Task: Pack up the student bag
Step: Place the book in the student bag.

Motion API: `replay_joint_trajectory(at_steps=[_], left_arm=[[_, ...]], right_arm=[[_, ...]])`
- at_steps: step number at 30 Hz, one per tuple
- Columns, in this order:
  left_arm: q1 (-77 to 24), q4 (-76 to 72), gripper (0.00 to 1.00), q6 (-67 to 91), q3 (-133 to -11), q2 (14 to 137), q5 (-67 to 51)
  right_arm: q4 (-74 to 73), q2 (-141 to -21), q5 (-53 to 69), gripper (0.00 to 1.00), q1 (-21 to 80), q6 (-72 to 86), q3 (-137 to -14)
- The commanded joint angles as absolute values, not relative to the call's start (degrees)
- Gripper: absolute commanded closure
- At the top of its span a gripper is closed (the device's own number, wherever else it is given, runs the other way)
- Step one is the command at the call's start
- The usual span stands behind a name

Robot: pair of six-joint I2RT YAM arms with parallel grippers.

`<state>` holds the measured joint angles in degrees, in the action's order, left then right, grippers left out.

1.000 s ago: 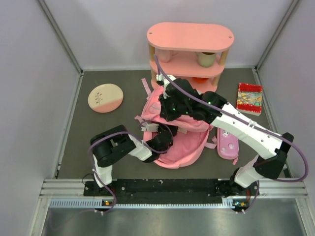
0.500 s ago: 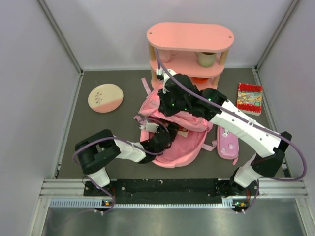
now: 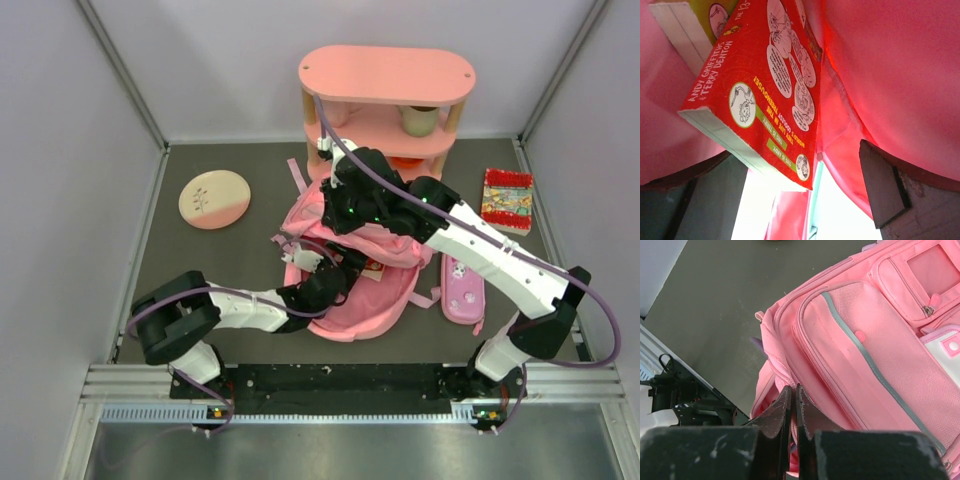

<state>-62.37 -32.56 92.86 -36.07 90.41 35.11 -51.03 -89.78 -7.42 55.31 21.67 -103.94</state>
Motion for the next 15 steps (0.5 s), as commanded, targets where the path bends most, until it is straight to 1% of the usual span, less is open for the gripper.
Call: replay_joint_trajectory(at_steps=[1,2,3,5,8,11,15], left_arm=[[-62.2,-32.1,0.11,90.7,-38.0,89.2,37.0],[-60.6,-33.9,0.14,90.3,-38.4,89.8,36.5],[-59.6,-34.2,0.17,89.3,-39.4,91.6,33.6],[-57.1,-34.5,0.18,86.8,-43.3,93.3,30.7],[-56.3,-35.6,0.18,87.0,-44.7,95.7,28.4],[-56.5,-34.7,0.14,88.3,-42.9,95.5,25.8],[-57.7,-34.9,0.1,90.4,-37.0,92.5,25.2]], right_arm=[[-45.4,-88.7,-6.9,1.0,54.7,22.8,-107.5],[-45.4,-88.5,-6.8,1.0,54.8,23.1,-107.4],[-45.4,-88.4,-6.3,1.0,54.8,23.3,-107.4],[-45.4,-88.4,-6.3,1.0,54.8,23.2,-107.3],[-45.4,-88.5,-6.6,1.0,54.6,23.0,-107.3],[-45.4,-88.4,-6.6,1.0,54.8,22.9,-106.8],[-45.4,-88.5,-7.3,1.0,54.7,22.6,-106.9]])
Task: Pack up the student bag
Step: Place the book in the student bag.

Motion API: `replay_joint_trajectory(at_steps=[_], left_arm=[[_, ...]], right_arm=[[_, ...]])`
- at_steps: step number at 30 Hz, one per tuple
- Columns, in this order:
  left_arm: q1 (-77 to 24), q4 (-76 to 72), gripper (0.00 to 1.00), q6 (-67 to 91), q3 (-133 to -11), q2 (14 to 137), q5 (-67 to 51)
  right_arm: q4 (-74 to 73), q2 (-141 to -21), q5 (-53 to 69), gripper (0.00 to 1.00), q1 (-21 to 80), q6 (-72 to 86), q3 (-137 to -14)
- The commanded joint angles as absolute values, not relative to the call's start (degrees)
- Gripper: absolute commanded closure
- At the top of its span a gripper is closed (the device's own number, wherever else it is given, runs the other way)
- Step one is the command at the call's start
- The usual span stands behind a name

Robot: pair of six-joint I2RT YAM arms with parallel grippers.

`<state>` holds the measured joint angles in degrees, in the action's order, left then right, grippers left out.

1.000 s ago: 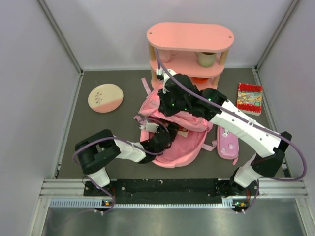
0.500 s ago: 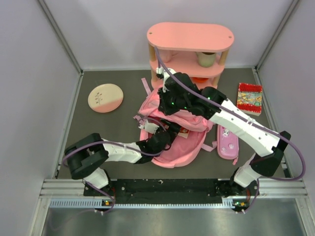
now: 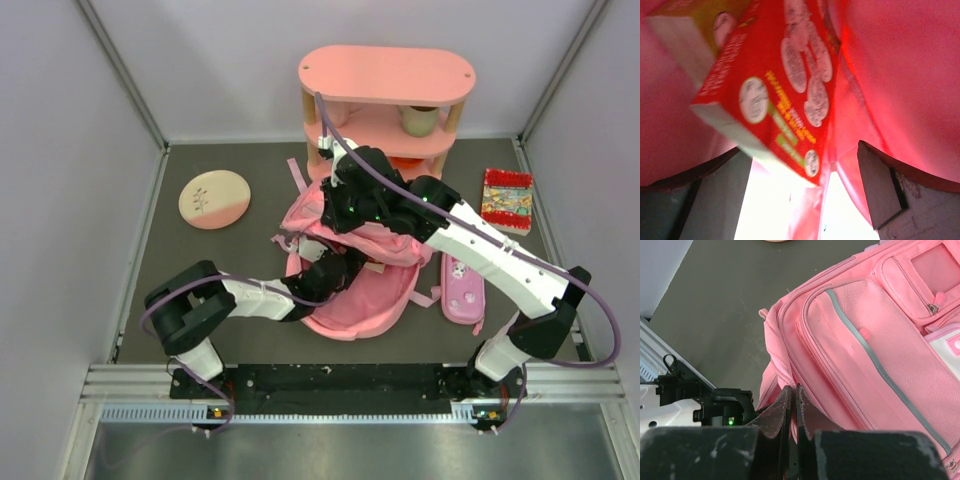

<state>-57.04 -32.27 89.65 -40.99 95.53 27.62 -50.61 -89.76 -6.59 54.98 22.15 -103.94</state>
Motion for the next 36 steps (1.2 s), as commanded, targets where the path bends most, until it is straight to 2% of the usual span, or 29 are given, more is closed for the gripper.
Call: replay_joint_trajectory(at_steps=[1,8,10,13,18,22,25,30,34,36], left_arm=[[-57.7,-34.8,0.1,90.8,-36.2,91.8,25.2],[-57.8,-32.1,0.08,90.5,-34.5,86.4,23.8],[-57.8,-32.4,0.12,89.8,-34.6,85.9,24.8],[-57.7,-33.6,0.18,88.7,-36.0,87.1,27.0],[-55.6,-33.8,0.18,87.7,-41.1,92.4,25.8],[-55.1,-36.9,0.18,84.3,-40.2,92.8,21.7],[-55.8,-34.2,0.17,80.4,-38.0,89.9,16.5],[-59.2,-29.3,0.12,75.9,-30.5,80.0,16.5],[-64.5,-19.4,0.1,70.8,-28.0,69.4,22.0],[-68.7,-9.8,0.08,68.7,-28.8,62.4,28.2]], right_arm=[[-45.4,-88.7,-7.2,1.0,54.7,22.3,-107.0],[-45.4,-89.1,-6.9,1.0,54.7,22.5,-107.5],[-45.3,-89.0,-6.9,1.0,54.7,22.7,-107.4],[-45.4,-88.8,-6.6,1.0,54.7,22.7,-107.1],[-45.4,-88.1,-6.2,1.0,54.7,23.0,-106.1],[-45.4,-87.6,-6.8,1.0,54.7,23.2,-105.4],[-45.3,-87.5,-7.9,1.0,54.6,22.9,-105.1],[-45.4,-87.7,-9.2,1.0,54.7,22.7,-104.0],[-45.1,-87.3,-10.5,1.0,54.5,22.8,-101.7],[-44.1,-86.7,-10.4,1.0,54.3,23.1,-100.6]])
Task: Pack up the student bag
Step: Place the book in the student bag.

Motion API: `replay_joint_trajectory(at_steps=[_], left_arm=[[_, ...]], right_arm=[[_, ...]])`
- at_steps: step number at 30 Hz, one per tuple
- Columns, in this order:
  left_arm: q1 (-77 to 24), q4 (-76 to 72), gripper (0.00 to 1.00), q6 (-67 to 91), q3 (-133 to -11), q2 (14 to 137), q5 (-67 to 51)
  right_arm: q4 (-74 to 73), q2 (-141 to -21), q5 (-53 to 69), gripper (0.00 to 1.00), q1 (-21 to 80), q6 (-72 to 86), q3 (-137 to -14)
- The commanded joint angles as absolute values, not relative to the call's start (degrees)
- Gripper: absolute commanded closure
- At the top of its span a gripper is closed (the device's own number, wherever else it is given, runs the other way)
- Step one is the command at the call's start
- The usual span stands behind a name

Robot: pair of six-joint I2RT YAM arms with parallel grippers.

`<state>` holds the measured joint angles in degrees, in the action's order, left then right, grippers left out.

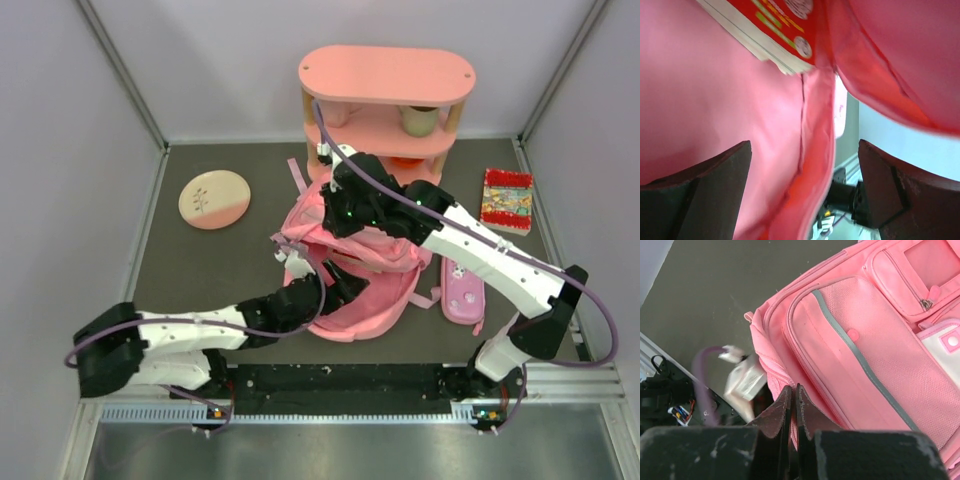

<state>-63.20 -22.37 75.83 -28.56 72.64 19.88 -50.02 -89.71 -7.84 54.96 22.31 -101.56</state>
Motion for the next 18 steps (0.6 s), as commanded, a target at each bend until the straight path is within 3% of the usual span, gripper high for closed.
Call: replay_joint_trajectory(at_steps=[1,7,15,18], left_arm=[[-70.2,-7.6,0.08,67.7,-28.9,60.1,30.4],[-79.3,13.8,0.09,68.3,-31.2,42.7,44.7],[-82.0,32.3,0.11,71.3,-37.6,34.2,51.6],[-82.1,36.8,0.09,69.9,-40.5,33.8,55.1]], right_arm=[[-43.9,-86.5,-10.1,1.0,54.3,23.3,-99.2],[-36.4,-81.9,-5.3,1.0,54.3,27.5,-84.0],[-29.4,-74.8,-2.8,1.0,54.8,33.7,-69.6],[-28.7,-72.4,-2.5,0.9,54.8,34.7,-66.0]])
